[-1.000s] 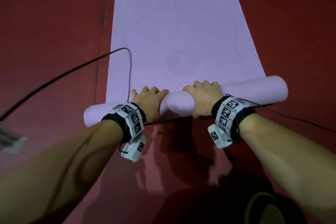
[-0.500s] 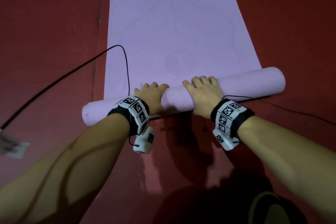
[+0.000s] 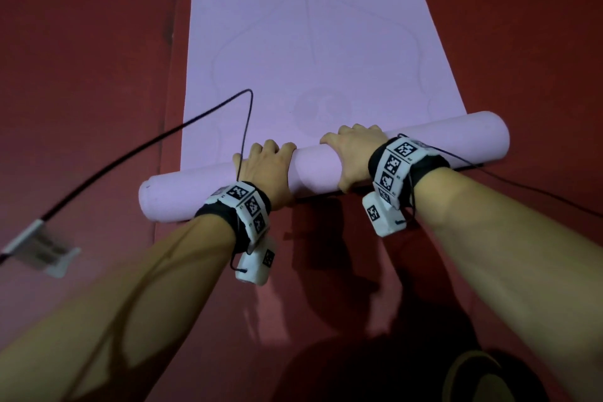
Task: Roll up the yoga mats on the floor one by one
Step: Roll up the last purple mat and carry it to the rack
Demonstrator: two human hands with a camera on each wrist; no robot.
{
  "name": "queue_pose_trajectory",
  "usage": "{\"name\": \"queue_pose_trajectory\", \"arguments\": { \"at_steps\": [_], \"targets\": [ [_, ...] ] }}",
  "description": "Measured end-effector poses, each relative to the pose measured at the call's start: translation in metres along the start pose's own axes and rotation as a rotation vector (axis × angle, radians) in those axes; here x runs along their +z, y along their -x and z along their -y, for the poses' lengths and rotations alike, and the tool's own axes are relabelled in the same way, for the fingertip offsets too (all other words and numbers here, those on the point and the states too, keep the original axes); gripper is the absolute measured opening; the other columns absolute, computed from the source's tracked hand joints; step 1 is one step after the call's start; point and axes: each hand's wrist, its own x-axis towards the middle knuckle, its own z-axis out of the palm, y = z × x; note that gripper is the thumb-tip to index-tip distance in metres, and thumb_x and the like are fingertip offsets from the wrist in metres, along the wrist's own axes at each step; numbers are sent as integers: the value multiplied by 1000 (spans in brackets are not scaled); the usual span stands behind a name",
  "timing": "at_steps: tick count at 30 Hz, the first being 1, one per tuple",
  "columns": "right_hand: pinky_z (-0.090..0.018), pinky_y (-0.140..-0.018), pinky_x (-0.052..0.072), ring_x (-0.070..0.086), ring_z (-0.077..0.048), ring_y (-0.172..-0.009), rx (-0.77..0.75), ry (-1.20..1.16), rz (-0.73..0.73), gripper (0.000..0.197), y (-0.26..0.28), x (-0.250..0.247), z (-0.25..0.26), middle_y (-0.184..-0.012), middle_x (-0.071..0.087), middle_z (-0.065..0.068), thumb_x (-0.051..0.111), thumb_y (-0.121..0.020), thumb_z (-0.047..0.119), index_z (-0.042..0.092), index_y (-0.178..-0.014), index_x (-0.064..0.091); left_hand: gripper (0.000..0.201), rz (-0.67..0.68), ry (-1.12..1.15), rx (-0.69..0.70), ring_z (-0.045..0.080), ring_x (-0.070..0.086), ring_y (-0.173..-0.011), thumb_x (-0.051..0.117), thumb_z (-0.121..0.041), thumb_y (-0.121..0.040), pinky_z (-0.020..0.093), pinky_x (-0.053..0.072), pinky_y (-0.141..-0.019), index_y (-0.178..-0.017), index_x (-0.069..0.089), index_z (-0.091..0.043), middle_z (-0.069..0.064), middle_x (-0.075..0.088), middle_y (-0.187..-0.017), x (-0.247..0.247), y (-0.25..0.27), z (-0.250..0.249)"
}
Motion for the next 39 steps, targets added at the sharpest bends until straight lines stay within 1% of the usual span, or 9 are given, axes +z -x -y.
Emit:
{"name": "queue_pose_trajectory", "arguments": {
  "at_steps": [5,9,15,17,20,25,30,36,39],
  "targets": [
    [-54,-110,28,41,-29,-127,0,178,-188,107,11,24,8,-140,40,-5,79,-66,36,27,-152,16,86,92,4,25,27,47,-119,86,-48,-57,49,41,-93,-131,45,-35,-2,52,-121,-13,-15,5],
    [-52,-106,29,45,-29,-119,23,170,-266,100,7,32,8,-133,45,-4,78,-63,32,29,-147,23,93,140,-16,10,28,47,-121,89,-51,-54,50,41,-95,-134,44,-35,0,51,-123,-17,-20,4],
    [-47,-96,37,50,-29,-115,12,91,-163,95,-8,10,3,-127,50,-5,82,-59,38,33,-140,33,91,68,-24,-53,31,39,-131,81,-51,-65,64,30,-106,-141,34,-35,2,45,-136,-14,-17,-2],
    [-47,-95,38,51,-29,-114,11,55,-90,99,-16,-2,2,-123,52,-4,87,-53,40,34,-138,36,94,-8,-38,-52,32,39,-130,82,-50,-65,64,28,-105,-143,32,-34,4,44,-137,-8,-15,-2],
    [-46,-95,38,52,-29,-114,-4,-2,3,105,-23,-14,-2,-121,54,-4,89,-51,42,34,-141,36,78,-72,-7,-27,32,43,-122,78,-50,-69,59,31,-101,-134,39,-34,3,48,-129,-4,-19,4],
    [-47,-105,34,47,-29,-122,-14,36,-154,100,-16,0,-5,-134,49,-5,81,-63,43,32,-148,30,80,-23,-3,-12,28,46,-120,75,-59,-65,55,37,-100,-134,42,-35,-1,50,-125,-11,-31,8],
    [-54,-111,23,44,-32,-122,68,135,-338,98,-13,24,2,-136,46,-4,76,-64,29,31,-148,26,98,31,14,15,29,45,-124,84,-51,-60,54,39,-100,-143,35,-32,0,51,-129,-20,-38,12],
    [-48,-101,35,50,-31,-118,62,77,-215,101,-28,-1,-4,-130,52,-4,83,-56,40,37,-143,32,101,-85,10,1,34,39,-131,82,-53,-64,65,26,-109,-147,27,-34,4,43,-139,-14,-29,10],
    [-48,-98,37,50,-31,-118,69,41,-141,104,-33,-13,-3,-127,52,-4,87,-53,40,38,-142,34,97,-135,-39,-14,34,42,-126,82,-40,-65,65,25,-107,-145,28,-34,4,47,-135,-5,-28,8]
  ]
}}
